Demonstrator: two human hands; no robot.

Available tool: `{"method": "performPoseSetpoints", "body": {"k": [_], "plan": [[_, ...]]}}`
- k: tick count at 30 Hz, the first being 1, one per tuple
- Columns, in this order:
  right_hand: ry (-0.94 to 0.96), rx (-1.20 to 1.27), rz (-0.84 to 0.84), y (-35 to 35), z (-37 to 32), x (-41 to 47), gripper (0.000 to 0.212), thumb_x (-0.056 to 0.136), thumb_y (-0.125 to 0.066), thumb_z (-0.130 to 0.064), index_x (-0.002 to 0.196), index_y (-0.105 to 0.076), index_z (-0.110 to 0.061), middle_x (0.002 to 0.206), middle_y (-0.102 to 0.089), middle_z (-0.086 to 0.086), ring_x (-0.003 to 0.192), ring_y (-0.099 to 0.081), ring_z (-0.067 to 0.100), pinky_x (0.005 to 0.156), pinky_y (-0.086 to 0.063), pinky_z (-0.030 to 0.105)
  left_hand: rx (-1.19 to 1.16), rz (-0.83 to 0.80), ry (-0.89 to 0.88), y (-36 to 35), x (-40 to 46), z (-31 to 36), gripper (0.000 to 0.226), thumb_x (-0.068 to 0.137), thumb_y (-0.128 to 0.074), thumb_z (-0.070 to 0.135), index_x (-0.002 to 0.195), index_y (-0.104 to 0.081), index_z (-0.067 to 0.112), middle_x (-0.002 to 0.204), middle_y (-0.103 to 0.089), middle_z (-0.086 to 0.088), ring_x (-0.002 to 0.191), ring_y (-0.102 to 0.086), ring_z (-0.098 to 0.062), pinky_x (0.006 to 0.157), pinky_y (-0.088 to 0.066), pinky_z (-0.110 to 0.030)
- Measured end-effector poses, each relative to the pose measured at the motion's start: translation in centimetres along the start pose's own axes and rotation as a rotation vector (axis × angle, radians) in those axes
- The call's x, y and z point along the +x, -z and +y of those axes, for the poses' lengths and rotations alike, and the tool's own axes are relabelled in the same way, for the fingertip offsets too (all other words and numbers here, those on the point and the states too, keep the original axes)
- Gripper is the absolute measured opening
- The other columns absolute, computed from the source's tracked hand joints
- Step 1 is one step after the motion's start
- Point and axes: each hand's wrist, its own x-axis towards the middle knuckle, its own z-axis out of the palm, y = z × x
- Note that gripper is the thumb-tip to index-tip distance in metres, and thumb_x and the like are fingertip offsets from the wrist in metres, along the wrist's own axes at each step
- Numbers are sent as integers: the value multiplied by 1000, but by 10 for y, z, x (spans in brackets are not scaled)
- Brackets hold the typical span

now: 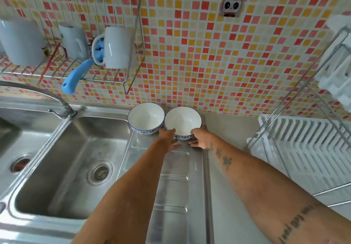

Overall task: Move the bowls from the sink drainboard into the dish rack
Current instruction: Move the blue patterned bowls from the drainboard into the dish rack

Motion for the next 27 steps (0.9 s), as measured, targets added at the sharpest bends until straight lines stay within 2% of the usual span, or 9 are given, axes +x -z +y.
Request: {"method": "performPoseSetpoints", "body": {"k": [3, 6, 9, 11, 15, 17, 20, 23, 27], "plan": [[29, 151, 9, -2, -1, -5, 53, 93, -41, 3, 140, -22, -15, 143, -38, 17, 106, -57, 37, 76, -56, 45, 5, 13, -88, -2, 12, -6, 52, 94, -43, -3, 141, -35, 17, 138, -44, -14, 108, -52, -35, 90, -52, -56], [43, 253, 9, 0, 3, -11, 53, 92, -38, 7, 138, -22, -15, 146, -32, 15, 124, -49, 41, 80, -55, 47, 16, 3, -191, -2, 15, -11, 63, 85, -37, -17, 140, -39, 14, 137, -46, -16, 107, -50, -35, 79, -56, -53], [60, 261, 9, 5, 7, -25, 56, 89, -37, 11, 136, -24, -18, 145, -32, 13, 125, -48, 40, 81, -56, 49, 30, 6, -212, -2, 12, -20, 60, 83, -36, -20, 135, -44, 9, 128, -49, -16, 113, -54, -43, 82, -55, -56], [73, 272, 3, 10, 11, -37, 56, 87, -36, 14, 132, -26, -17, 144, -31, 12, 121, -46, 38, 80, -55, 51, 33, 24, -200, 1, 8, -28, 53, 81, -40, -20, 129, -46, 1, 132, -51, -22, 109, -59, -48, 70, -60, -53], [139, 287, -2, 22, 11, -66, 56, 81, -36, 17, 120, -30, -23, 133, -35, 9, 104, -50, 34, 81, -56, 55, -10, -44, -251, 6, -16, -26, 58, 79, -44, -19, 131, -42, 8, 129, -51, -17, 88, -65, -35, 61, -62, -46], [210, 293, 44, 23, 2, -86, 55, 81, -34, 14, 117, -32, -28, 129, -37, 3, 107, -51, 34, 76, -58, 54, -2, -91, -300, 5, -45, -15, 57, 83, -45, -18, 130, -39, 15, 119, -50, -11, 86, -64, -30, 64, -63, -44], [372, 291, 140, 30, -21, -129, 56, 80, -31, 9, 118, -38, -32, 124, -42, -3, 117, -47, 33, 69, -60, 55, -25, -189, -367, -1, -93, 6, 45, 88, -44, -11, 123, -40, 16, 121, -48, -13, 103, -61, -36, 78, -59, -49], [598, 246, 208, 52, -46, -185, 57, 78, -34, 5, 119, -42, -34, 117, -50, -3, 112, -53, 29, 79, -60, 52, -199, -382, -335, -9, -155, 31, 25, 90, -48, 9, 115, -54, 7, 115, -58, -15, 104, -62, -37, 84, -57, -54], [899, 194, 220, 92, -69, -278, 57, 80, -35, 6, 123, -43, -30, 98, -51, -16, 92, -54, 13, 73, -58, 34, -264, -620, -291, -29, -238, 65, 75, 73, -57, 67, 116, -66, 7, 127, -63, -19, 119, -58, -45, 91, -45, -70]]}}
